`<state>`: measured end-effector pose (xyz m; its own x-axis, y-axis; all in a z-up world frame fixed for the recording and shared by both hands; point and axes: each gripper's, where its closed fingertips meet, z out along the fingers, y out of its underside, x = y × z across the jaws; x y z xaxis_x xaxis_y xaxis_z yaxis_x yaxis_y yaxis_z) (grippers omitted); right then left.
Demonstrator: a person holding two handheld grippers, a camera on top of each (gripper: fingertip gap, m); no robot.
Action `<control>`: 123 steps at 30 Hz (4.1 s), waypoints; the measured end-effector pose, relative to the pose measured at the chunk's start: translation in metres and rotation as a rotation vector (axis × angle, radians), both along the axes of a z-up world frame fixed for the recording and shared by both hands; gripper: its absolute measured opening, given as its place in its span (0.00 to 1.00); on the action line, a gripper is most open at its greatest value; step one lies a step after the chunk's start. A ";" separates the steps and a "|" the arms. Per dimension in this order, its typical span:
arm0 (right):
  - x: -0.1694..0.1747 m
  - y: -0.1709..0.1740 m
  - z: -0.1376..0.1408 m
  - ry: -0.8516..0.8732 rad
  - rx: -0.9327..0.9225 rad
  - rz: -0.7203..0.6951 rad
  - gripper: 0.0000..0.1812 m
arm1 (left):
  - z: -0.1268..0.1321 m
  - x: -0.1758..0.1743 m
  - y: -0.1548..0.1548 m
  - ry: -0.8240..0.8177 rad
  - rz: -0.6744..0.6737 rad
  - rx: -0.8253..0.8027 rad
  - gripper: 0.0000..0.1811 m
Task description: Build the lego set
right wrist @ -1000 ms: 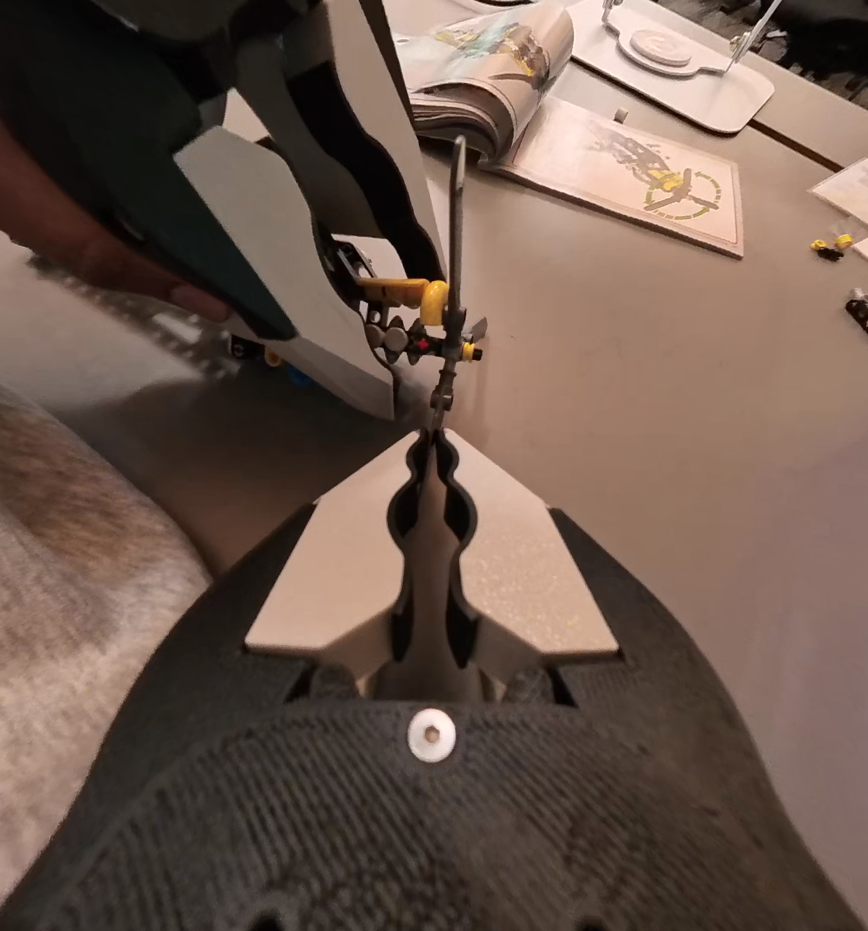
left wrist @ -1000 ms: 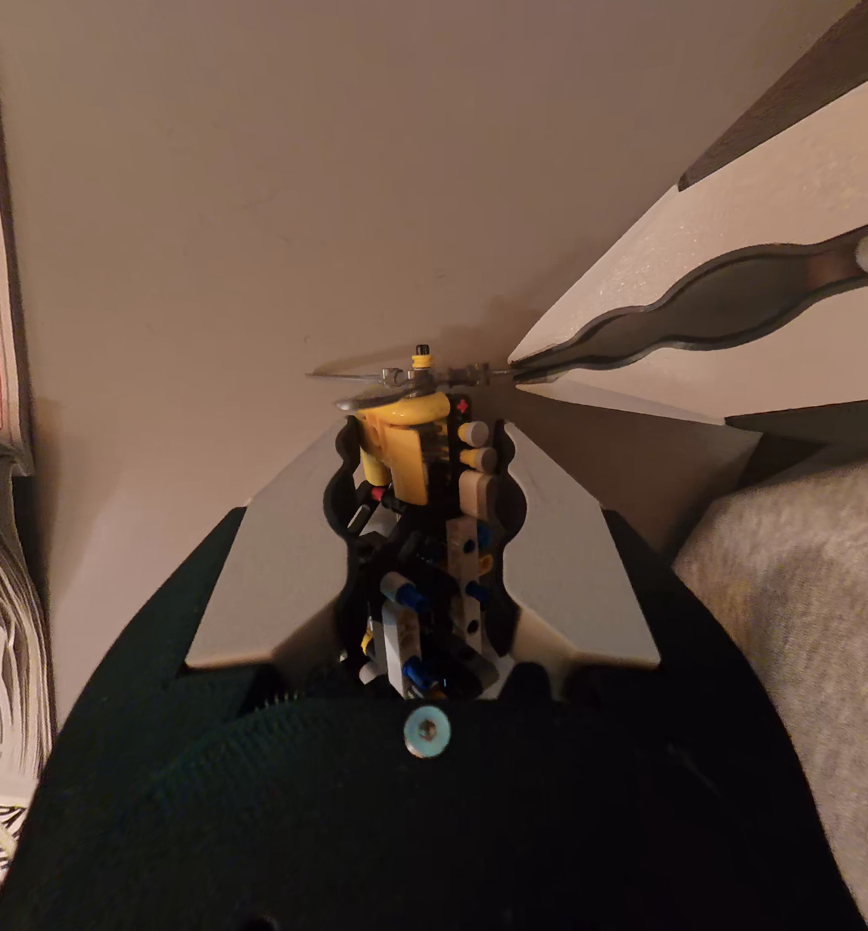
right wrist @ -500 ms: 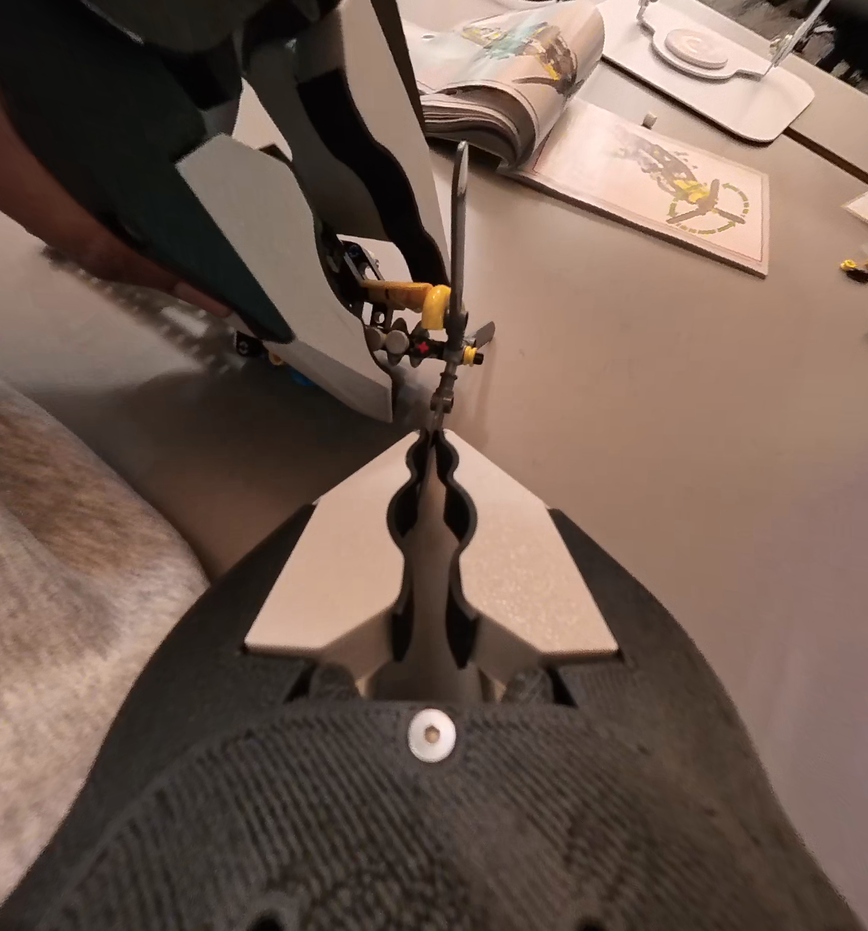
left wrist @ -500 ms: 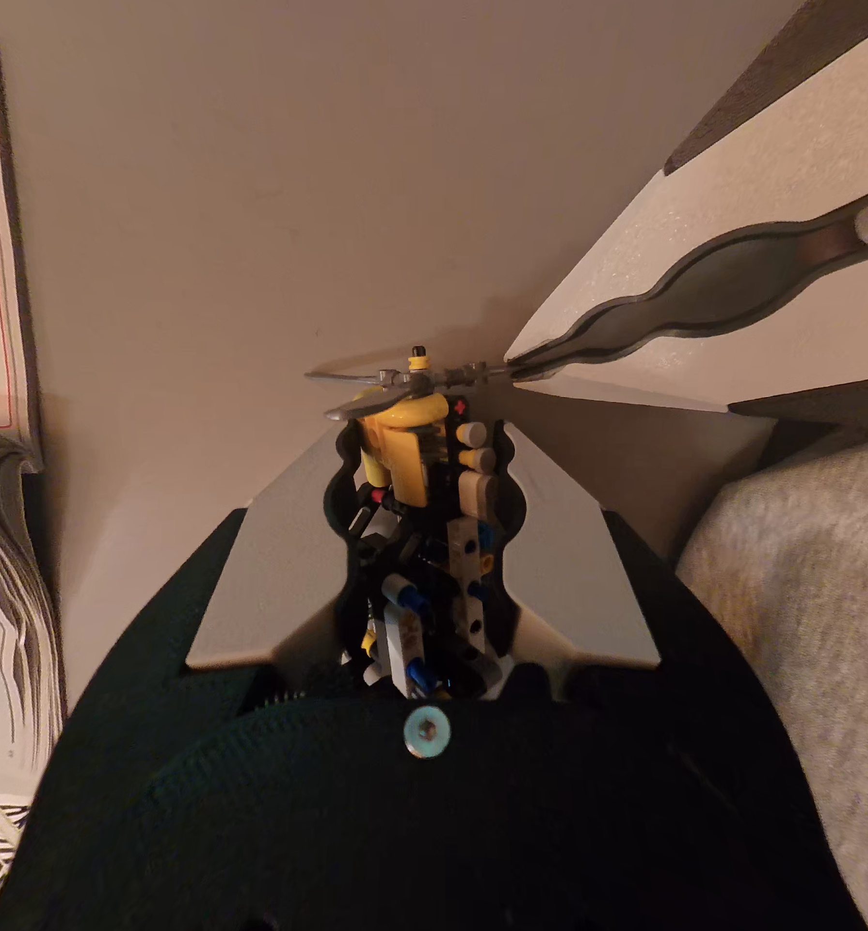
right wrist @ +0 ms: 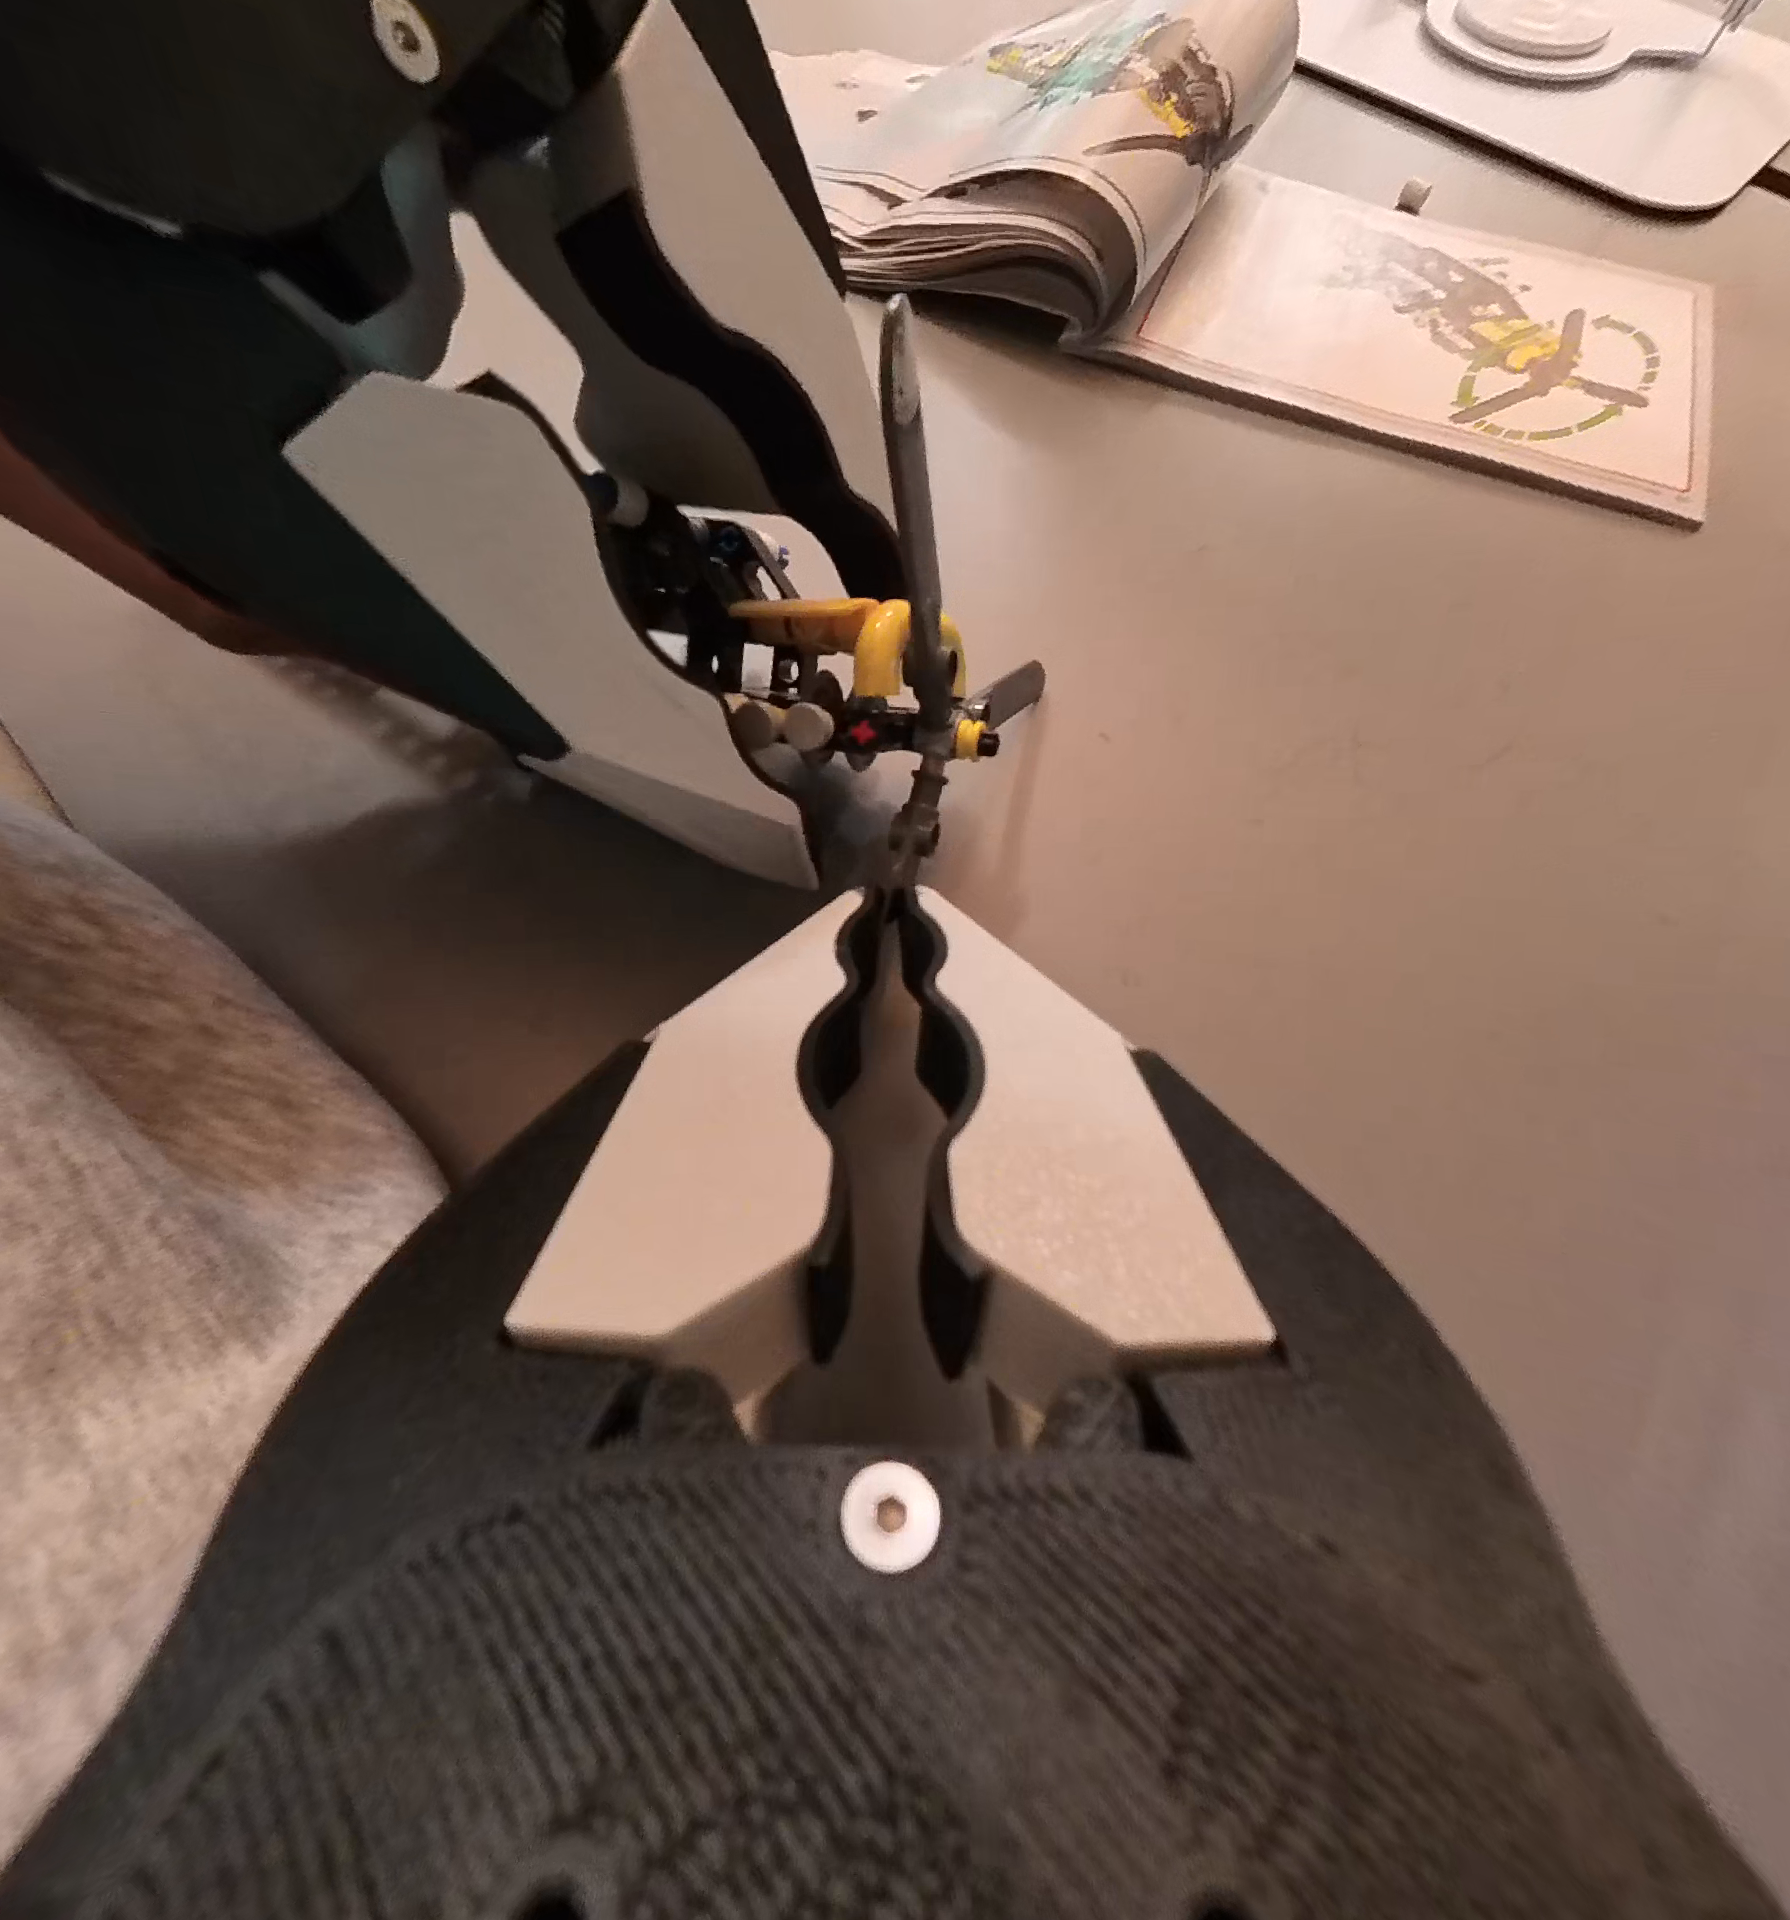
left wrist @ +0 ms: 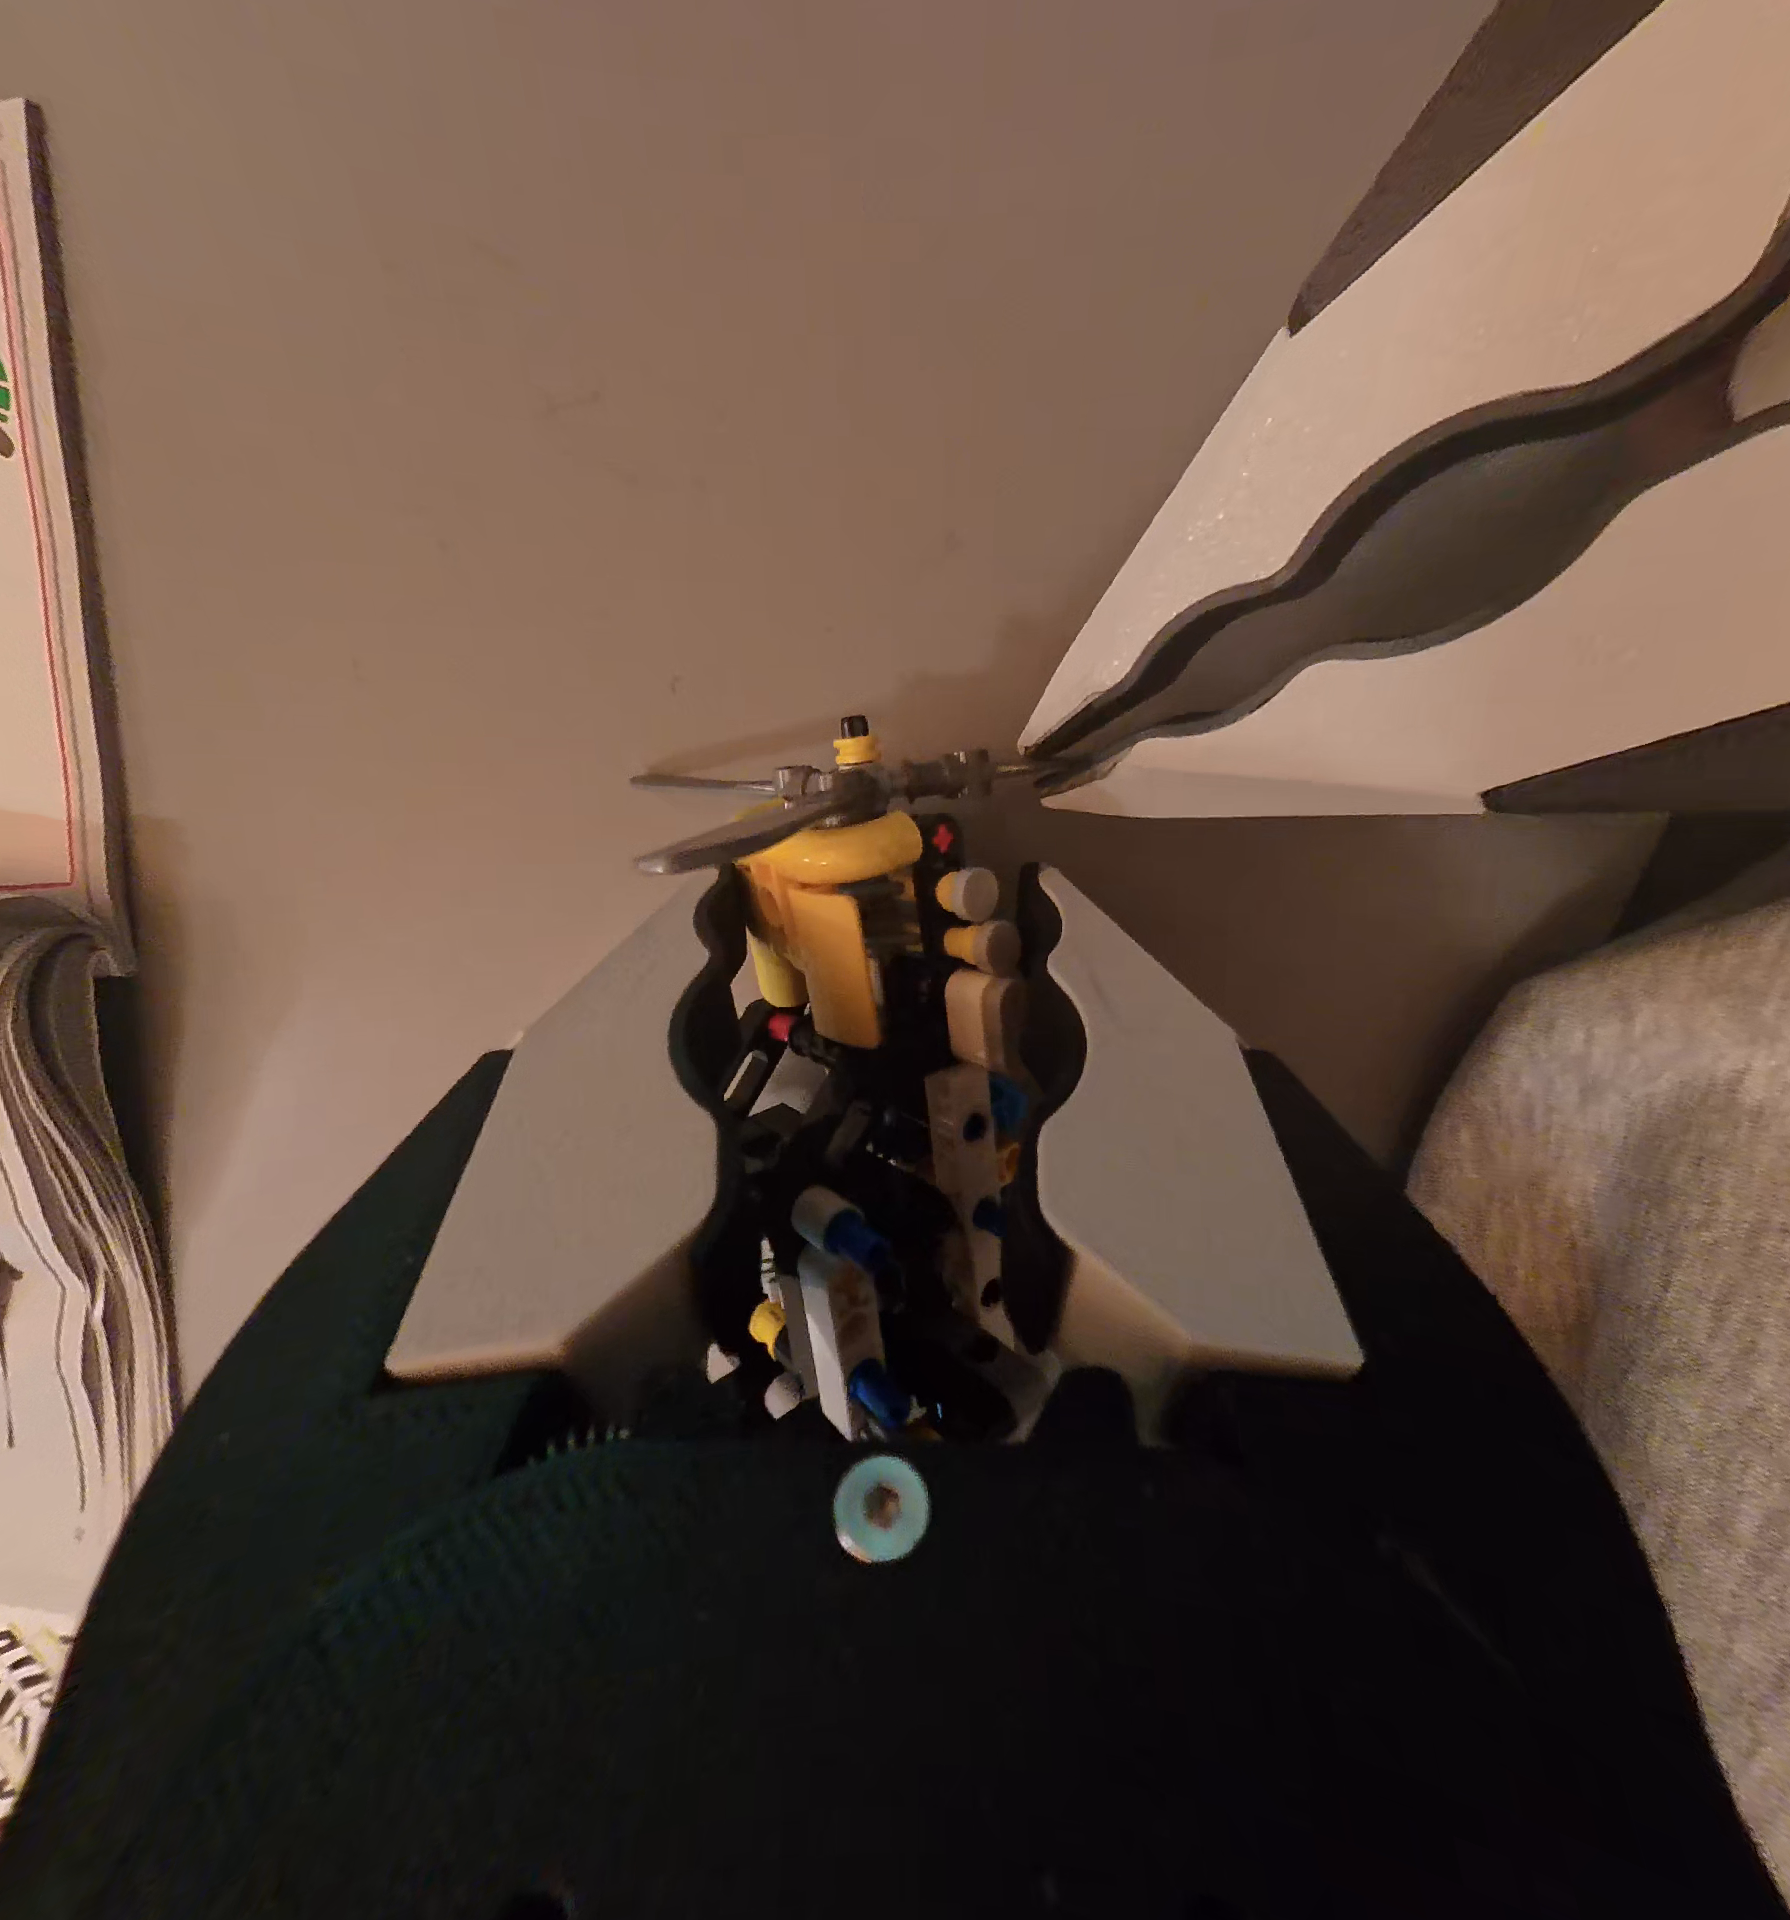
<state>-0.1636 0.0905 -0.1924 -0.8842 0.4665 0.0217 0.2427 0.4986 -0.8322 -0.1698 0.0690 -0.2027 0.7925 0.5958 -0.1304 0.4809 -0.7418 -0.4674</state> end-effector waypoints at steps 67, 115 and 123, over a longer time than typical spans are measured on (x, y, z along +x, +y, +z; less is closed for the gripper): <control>0.009 -0.016 0.050 0.160 -0.143 -0.023 0.00 | 0.044 0.022 -0.017 0.311 -0.001 0.142 0.42; 0.009 -0.053 0.078 0.431 -0.108 0.178 0.05 | 0.067 0.022 -0.033 -0.076 0.193 0.797 0.15; 0.010 -0.049 0.080 0.406 -0.048 0.186 0.03 | 0.072 0.023 -0.030 0.049 0.183 0.706 0.14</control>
